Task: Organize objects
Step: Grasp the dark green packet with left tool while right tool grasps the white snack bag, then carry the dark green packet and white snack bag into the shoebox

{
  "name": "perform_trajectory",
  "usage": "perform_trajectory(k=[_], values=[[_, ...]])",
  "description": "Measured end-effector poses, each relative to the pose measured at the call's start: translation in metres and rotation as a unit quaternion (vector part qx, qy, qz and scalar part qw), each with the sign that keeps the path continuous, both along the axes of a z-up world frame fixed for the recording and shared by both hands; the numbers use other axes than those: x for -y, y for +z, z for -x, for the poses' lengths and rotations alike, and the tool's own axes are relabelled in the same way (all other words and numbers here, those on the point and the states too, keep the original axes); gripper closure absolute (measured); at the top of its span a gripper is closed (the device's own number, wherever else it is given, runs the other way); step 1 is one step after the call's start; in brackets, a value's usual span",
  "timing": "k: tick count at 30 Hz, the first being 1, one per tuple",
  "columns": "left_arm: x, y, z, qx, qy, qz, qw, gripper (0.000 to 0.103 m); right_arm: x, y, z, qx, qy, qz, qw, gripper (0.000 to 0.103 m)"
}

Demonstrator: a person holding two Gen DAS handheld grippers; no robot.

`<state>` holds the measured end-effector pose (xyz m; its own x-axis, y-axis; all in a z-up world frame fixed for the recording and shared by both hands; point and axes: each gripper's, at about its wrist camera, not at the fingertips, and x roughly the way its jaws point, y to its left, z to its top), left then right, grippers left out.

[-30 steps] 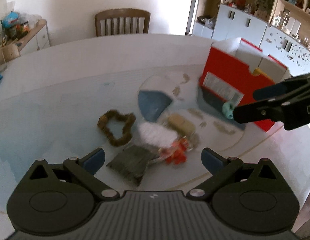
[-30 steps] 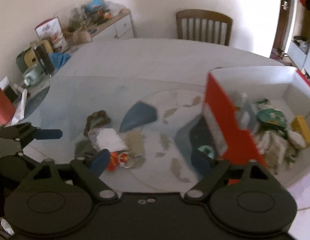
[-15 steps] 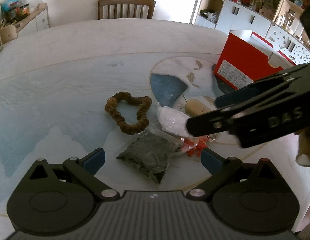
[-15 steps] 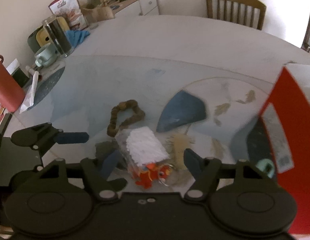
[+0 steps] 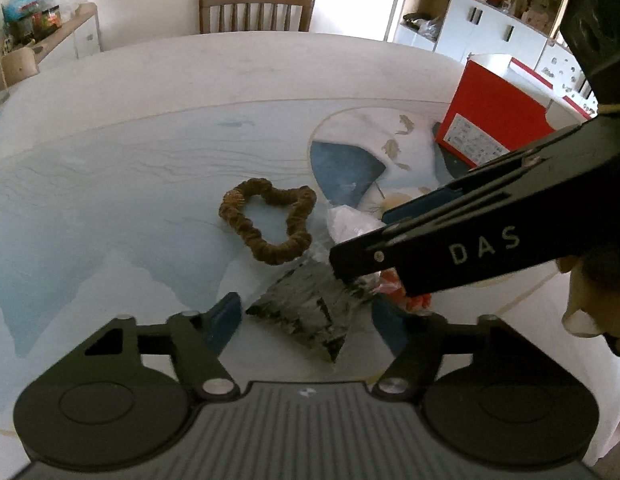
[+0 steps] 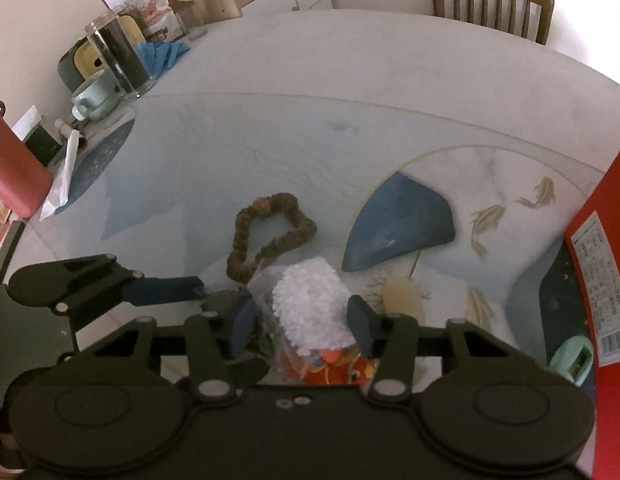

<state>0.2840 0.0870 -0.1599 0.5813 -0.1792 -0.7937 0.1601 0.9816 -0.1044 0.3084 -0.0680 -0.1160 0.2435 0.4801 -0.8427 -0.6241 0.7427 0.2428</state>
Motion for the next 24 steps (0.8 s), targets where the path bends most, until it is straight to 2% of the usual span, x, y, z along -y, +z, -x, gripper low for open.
perform_trajectory(k=[1,5,6,8,10,13,24], values=[[-0.001,0.001,0.000,0.000,0.003,0.001,1.0000,0.044,0.000,0.001,0.000,0.000,-0.001,-0.001,1.000,0.059],[-0.004,0.003,0.001,0.001,0.011,0.008,0.9999,0.056,0.005,0.002,-0.001,-0.011,-0.007,-0.012,1.000,0.070],[-0.004,0.004,0.001,0.003,0.009,0.008,0.9999,0.068,0.006,0.002,-0.001,-0.011,-0.007,-0.013,1.000,0.071],[-0.001,0.007,0.003,0.011,0.007,0.002,0.9999,0.072,0.006,0.005,0.000,-0.010,-0.008,-0.016,1.000,0.078],[0.001,0.010,0.005,0.019,0.005,-0.002,0.9998,0.083,0.008,0.008,0.001,-0.009,-0.009,-0.020,1.000,0.082],[0.001,0.018,0.009,0.034,0.006,-0.001,0.9994,0.088,0.016,0.015,0.005,-0.003,-0.010,-0.028,1.000,0.085],[0.022,0.064,0.028,0.090,-0.007,0.000,0.9959,0.089,0.054,0.059,0.024,0.048,-0.015,-0.058,0.997,0.087]])
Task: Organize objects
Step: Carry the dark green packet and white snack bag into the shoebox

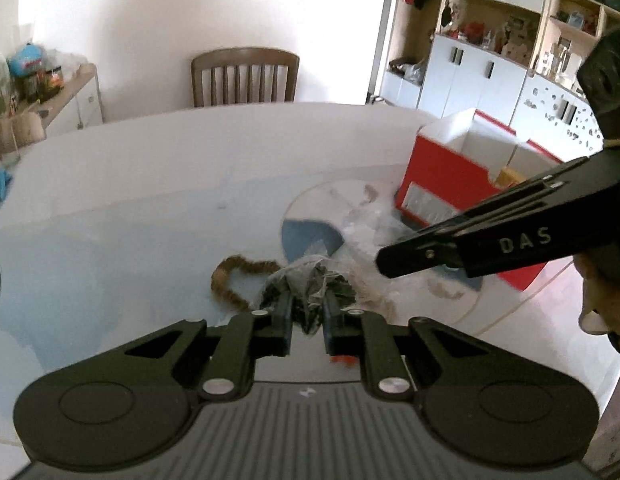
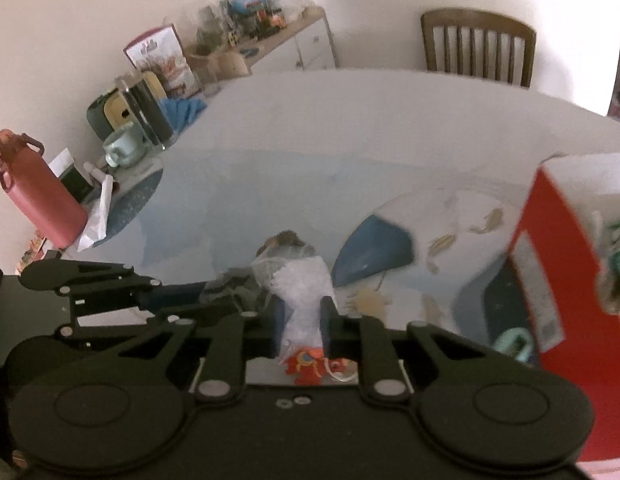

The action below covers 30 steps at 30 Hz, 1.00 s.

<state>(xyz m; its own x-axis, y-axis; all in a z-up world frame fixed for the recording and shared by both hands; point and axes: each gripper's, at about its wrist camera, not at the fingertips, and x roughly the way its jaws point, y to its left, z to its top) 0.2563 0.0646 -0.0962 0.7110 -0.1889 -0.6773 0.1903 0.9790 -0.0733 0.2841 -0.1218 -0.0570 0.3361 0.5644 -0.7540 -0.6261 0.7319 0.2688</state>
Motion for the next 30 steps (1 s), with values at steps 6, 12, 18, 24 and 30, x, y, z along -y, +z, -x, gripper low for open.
perform_trajectory(k=[6,12,18,24,30], values=[[0.023,0.032,-0.008,0.018,-0.006,0.008,0.9998,0.089,0.033,0.030,0.006,0.042,-0.020,0.020,0.999,0.087],[0.064,0.062,-0.021,0.049,-0.023,0.007,0.9985,0.089,0.072,0.052,0.005,0.076,-0.045,0.022,0.996,0.087],[0.117,0.077,-0.038,0.065,-0.039,0.001,0.9971,0.089,0.116,0.063,-0.004,0.099,-0.060,0.021,0.993,0.087],[0.172,0.081,-0.058,0.064,-0.049,-0.005,0.9967,0.089,0.164,0.066,-0.017,0.106,-0.069,0.014,0.992,0.087],[0.218,0.077,-0.083,0.057,-0.049,-0.014,0.9971,0.089,0.203,0.061,-0.037,0.110,-0.075,0.016,0.991,0.087]])
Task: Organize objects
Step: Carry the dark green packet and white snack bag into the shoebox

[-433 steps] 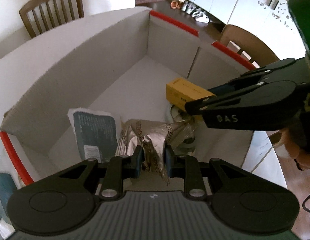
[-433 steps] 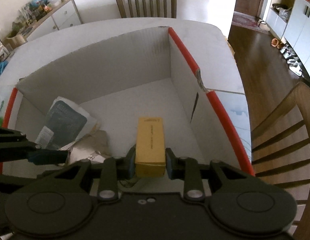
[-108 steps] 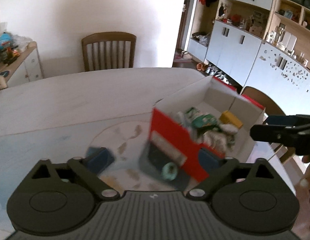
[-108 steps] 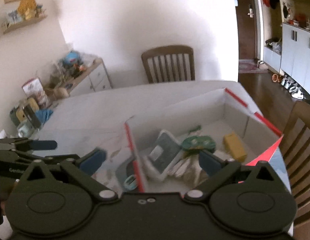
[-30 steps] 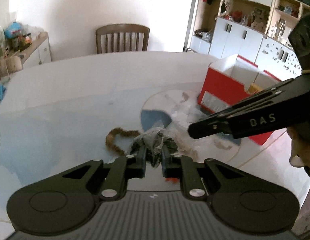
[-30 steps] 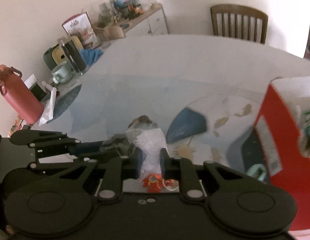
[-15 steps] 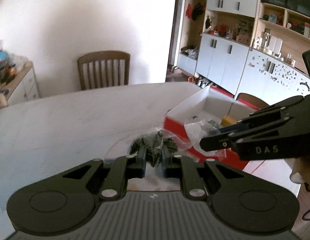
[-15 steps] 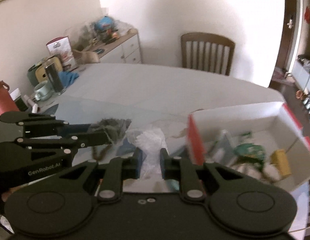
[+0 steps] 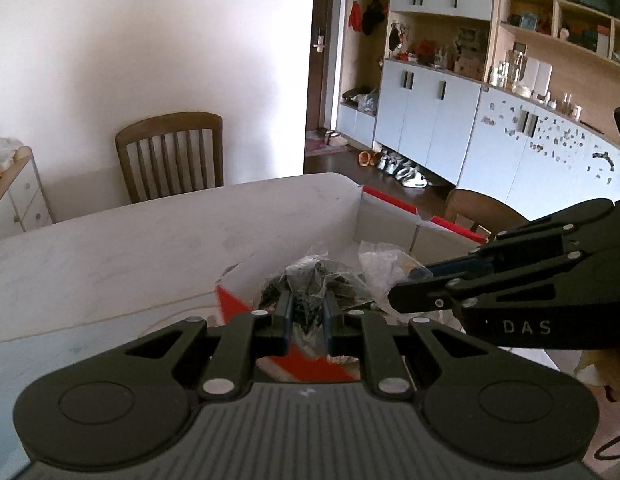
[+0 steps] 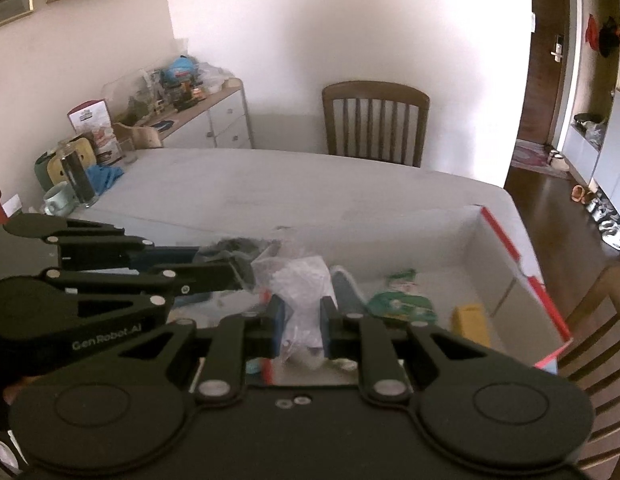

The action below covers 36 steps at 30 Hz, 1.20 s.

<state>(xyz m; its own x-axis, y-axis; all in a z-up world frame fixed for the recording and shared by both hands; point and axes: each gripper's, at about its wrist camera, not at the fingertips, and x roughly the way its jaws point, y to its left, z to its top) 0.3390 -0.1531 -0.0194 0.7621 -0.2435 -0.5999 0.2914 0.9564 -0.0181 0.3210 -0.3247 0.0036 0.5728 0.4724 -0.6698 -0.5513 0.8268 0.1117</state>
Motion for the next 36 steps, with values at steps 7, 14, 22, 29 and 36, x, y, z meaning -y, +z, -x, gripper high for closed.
perform_trajectory(k=[7,14,22,29,36], values=[[0.031,-0.013,-0.030,-0.022,0.008,-0.004,0.9997,0.089,0.029,-0.011,-0.025,0.005,-0.005,0.011,1.000,0.087],[0.053,-0.026,-0.050,-0.036,0.004,-0.022,0.9991,0.088,0.054,-0.023,-0.051,-0.004,-0.017,0.015,1.000,0.086],[0.080,-0.044,-0.075,-0.054,-0.017,-0.045,0.9974,0.088,0.083,-0.042,-0.094,-0.024,-0.037,0.025,0.999,0.086],[0.093,-0.060,-0.094,-0.080,-0.019,-0.056,0.9951,0.088,0.083,-0.074,-0.125,-0.058,-0.048,0.050,0.996,0.086],[0.106,-0.080,-0.105,-0.128,-0.034,-0.066,0.9890,0.088,0.076,-0.088,-0.136,-0.075,-0.037,0.054,0.995,0.084]])
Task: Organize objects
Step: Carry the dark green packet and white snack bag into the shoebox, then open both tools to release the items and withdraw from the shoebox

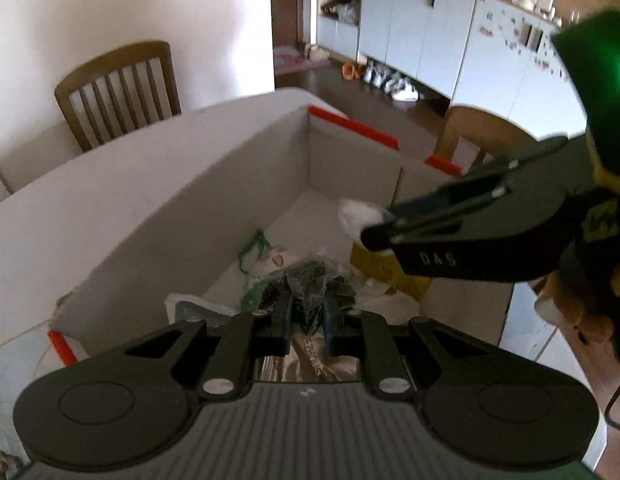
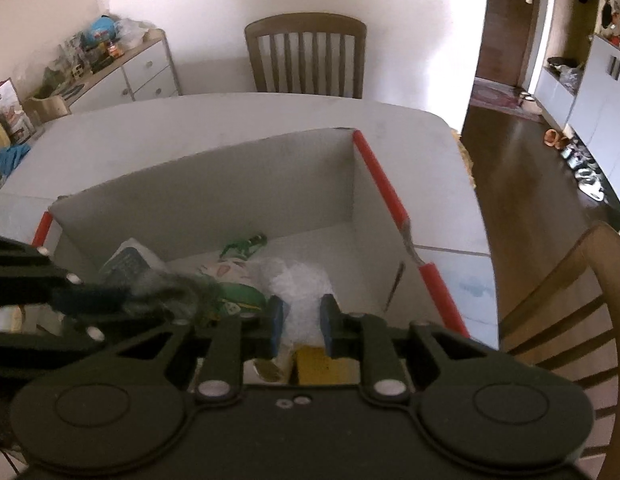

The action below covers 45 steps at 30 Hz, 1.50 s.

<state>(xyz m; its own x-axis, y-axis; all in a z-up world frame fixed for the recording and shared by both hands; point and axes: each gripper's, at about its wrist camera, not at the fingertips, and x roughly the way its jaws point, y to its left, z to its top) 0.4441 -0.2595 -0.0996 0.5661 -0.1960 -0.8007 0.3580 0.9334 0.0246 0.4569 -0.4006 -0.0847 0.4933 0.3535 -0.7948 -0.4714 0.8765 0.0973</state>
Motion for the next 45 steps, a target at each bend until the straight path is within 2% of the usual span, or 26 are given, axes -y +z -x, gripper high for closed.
perform_trajectory(k=[7,12,14,15,18,19,29,30,32,34,35,37,43,45], values=[[-0.003,-0.018,-0.011,-0.053,0.011,-0.002,0.9985,0.088,0.004,0.004,-0.006,-0.004,0.004,-0.009,1.000,0.077],[-0.001,-0.026,-0.013,-0.074,0.012,-0.013,0.9971,0.088,0.005,0.009,-0.005,-0.005,0.008,-0.019,1.000,0.077],[-0.002,-0.024,-0.012,-0.076,0.009,-0.008,0.9971,0.083,0.006,0.012,-0.004,-0.006,0.007,-0.024,1.000,0.077],[-0.003,-0.023,-0.011,-0.076,0.009,-0.005,0.9971,0.076,0.007,0.014,-0.002,-0.005,0.008,-0.027,1.000,0.077],[-0.005,-0.017,-0.007,-0.069,0.004,0.005,0.9976,0.047,0.010,0.021,0.003,0.001,0.008,-0.032,0.999,0.075],[-0.006,-0.014,-0.004,-0.064,0.003,0.010,0.9979,0.045,0.012,0.024,0.006,0.003,0.007,-0.036,0.999,0.074],[-0.014,0.017,0.020,-0.020,0.004,0.039,0.9990,0.045,0.023,0.049,0.036,0.027,-0.008,-0.059,0.998,0.069],[-0.016,0.020,0.022,-0.016,0.005,0.043,0.9989,0.045,0.024,0.051,0.039,0.030,-0.010,-0.061,0.998,0.067],[-0.021,0.026,0.028,-0.008,0.009,0.054,0.9985,0.045,0.025,0.055,0.045,0.035,-0.014,-0.066,0.997,0.053],[-0.025,0.031,0.032,0.000,0.010,0.060,0.9981,0.045,0.025,0.058,0.052,0.043,-0.018,-0.071,0.996,0.047],[-0.027,0.033,0.035,0.005,0.011,0.062,0.9980,0.044,0.024,0.059,0.055,0.046,-0.018,-0.072,0.996,0.045],[-0.031,0.038,0.040,0.014,0.014,0.065,0.9977,0.037,0.023,0.061,0.061,0.050,-0.018,-0.073,0.996,0.041],[-0.044,0.053,0.058,0.041,0.011,0.068,0.9968,0.035,0.018,0.067,0.076,0.057,-0.026,-0.082,0.995,0.039],[-0.049,0.058,0.064,0.048,0.009,0.072,0.9962,0.031,0.017,0.068,0.081,0.057,-0.025,-0.084,0.994,0.036]])
